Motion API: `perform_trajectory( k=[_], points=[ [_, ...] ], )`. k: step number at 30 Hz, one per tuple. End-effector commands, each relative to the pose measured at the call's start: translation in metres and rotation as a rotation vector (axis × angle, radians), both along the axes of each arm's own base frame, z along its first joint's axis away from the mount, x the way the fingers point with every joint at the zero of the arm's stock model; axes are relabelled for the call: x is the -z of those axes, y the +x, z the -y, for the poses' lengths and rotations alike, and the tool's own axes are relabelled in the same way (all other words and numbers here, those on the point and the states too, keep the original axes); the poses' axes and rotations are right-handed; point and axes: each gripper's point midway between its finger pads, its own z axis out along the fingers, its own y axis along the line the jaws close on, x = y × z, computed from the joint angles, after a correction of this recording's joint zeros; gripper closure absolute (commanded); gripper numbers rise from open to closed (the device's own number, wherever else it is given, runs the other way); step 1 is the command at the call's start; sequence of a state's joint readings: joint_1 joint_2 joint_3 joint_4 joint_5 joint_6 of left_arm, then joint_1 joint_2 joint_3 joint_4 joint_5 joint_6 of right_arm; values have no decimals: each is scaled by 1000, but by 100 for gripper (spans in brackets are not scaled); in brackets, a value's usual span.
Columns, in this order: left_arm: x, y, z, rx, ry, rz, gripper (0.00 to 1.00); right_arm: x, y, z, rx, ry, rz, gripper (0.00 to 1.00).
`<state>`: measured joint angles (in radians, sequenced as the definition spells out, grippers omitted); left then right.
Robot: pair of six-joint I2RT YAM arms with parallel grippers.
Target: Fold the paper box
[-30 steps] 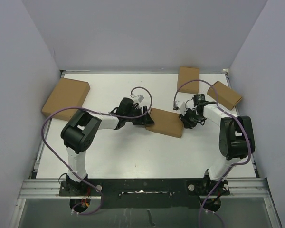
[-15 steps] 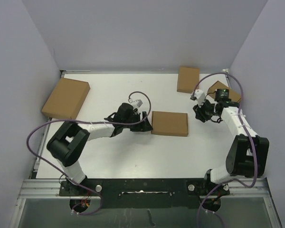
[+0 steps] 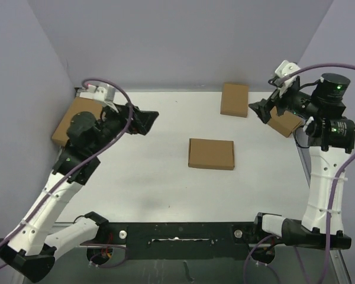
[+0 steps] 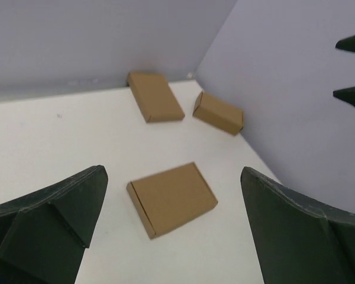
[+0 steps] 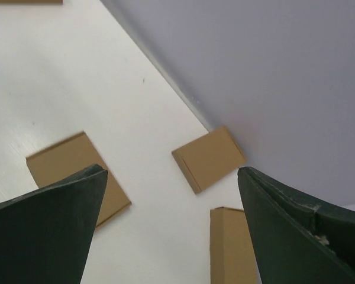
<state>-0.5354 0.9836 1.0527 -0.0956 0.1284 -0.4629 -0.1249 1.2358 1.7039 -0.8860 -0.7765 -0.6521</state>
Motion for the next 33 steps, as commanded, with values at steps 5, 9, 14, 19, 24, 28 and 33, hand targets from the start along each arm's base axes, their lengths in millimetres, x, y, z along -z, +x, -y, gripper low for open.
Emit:
perform_trajectory(
  k=[5, 9, 14, 19, 24, 28, 33],
  points=[
    [-115, -53, -39, 9, 17, 150, 2, -90, -27, -7, 144, 411, -53, 2],
    [-129, -65, -45, 11, 38, 162, 2, -105, -37, -11, 78, 416, -33, 2],
    [-136, -68, -50, 0, 49, 178, 2, -113, -33, 0, 195, 508, -57, 2],
    [-136, -67, -49, 0, 50, 170, 2, -118, -38, 8, 271, 526, -43, 2],
    [-129, -66, -48, 3, 44, 147, 2, -117, -41, 10, 283, 508, -28, 2],
    [-124, -66, -48, 3, 49, 132, 2, -115, -42, 9, 274, 505, -31, 2],
    [-118, -66, -47, 6, 55, 116, 2, -113, -42, 9, 279, 512, -33, 2]
  ],
)
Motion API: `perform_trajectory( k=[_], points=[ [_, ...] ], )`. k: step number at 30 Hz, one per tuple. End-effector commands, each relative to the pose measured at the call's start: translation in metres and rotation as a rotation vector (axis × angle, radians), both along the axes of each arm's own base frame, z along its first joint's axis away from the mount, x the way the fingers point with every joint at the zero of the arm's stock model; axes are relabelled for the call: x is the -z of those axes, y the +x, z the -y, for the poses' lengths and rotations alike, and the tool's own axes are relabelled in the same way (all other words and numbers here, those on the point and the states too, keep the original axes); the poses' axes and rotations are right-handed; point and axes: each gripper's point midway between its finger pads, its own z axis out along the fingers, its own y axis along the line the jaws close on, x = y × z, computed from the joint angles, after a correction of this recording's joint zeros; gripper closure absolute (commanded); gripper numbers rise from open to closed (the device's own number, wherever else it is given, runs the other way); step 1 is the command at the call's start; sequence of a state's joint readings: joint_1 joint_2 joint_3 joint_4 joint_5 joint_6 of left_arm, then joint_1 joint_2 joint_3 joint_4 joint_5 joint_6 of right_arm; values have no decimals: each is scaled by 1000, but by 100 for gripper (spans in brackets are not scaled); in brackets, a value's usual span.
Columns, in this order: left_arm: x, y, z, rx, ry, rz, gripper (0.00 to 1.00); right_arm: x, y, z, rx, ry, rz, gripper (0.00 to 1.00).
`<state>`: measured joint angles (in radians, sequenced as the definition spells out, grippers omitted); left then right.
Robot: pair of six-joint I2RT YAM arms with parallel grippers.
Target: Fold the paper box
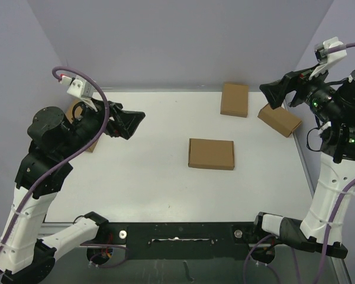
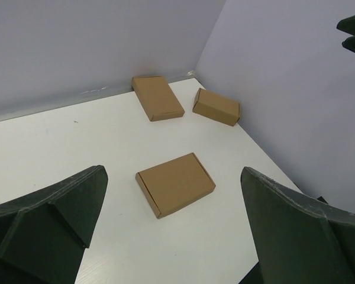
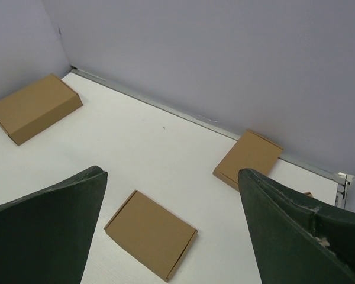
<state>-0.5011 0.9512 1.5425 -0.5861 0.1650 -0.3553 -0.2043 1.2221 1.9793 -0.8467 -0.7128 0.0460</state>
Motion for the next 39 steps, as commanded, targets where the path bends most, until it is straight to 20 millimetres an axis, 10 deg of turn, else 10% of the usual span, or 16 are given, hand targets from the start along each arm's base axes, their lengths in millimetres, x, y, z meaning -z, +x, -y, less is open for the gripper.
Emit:
perform_trajectory(
  k=[1, 39],
  points=[
    [-7, -5, -2, 5, -16, 22, 2, -10, -6, 2, 26, 9, 35, 2],
    [14, 2, 11, 50, -11, -24, 2, 4, -6, 8, 58, -9, 16, 2]
  ],
)
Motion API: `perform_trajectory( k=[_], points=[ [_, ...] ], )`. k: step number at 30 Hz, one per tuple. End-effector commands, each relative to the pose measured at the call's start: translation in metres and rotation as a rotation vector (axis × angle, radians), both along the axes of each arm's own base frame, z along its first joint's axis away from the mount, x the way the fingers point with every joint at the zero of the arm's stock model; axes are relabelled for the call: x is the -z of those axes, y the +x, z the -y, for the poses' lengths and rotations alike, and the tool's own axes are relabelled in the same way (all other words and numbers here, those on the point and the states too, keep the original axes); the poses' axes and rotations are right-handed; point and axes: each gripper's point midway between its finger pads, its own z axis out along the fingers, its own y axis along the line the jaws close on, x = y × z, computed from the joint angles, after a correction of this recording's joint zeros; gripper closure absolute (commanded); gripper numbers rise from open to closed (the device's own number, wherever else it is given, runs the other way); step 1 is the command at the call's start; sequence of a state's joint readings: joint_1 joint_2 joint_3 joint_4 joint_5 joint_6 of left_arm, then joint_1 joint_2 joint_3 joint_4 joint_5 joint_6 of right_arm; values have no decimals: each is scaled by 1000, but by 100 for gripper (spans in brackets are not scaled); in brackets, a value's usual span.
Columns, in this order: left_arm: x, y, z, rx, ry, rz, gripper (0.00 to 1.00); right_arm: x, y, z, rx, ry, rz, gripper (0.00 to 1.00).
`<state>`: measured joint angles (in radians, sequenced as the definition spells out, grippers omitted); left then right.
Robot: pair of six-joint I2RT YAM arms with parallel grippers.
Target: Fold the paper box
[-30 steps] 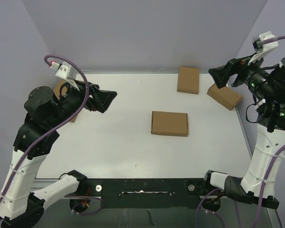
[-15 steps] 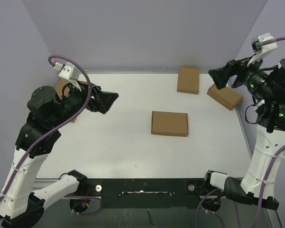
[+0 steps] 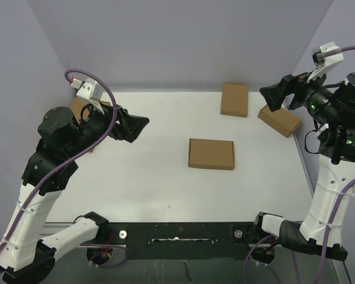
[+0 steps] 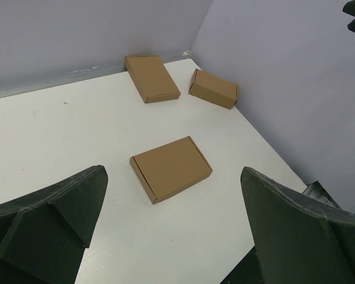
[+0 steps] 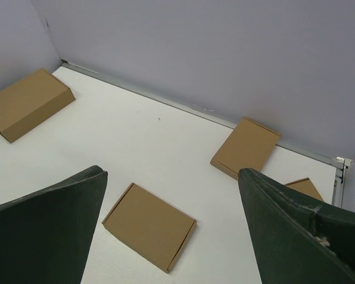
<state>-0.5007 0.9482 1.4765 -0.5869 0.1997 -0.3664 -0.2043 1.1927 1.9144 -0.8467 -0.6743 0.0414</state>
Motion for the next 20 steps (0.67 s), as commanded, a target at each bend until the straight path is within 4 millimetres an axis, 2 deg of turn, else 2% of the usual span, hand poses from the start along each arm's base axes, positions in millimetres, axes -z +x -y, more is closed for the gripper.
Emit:
perform_trajectory(
  k=[1, 20],
  points=[
    [-13, 0, 3, 17, -33, 37, 2, -12, -8, 2, 20, -10, 51, 2],
    [-8, 2, 3, 25, -33, 26, 2, -11, -6, 3, 18, -26, 56, 2]
  ],
)
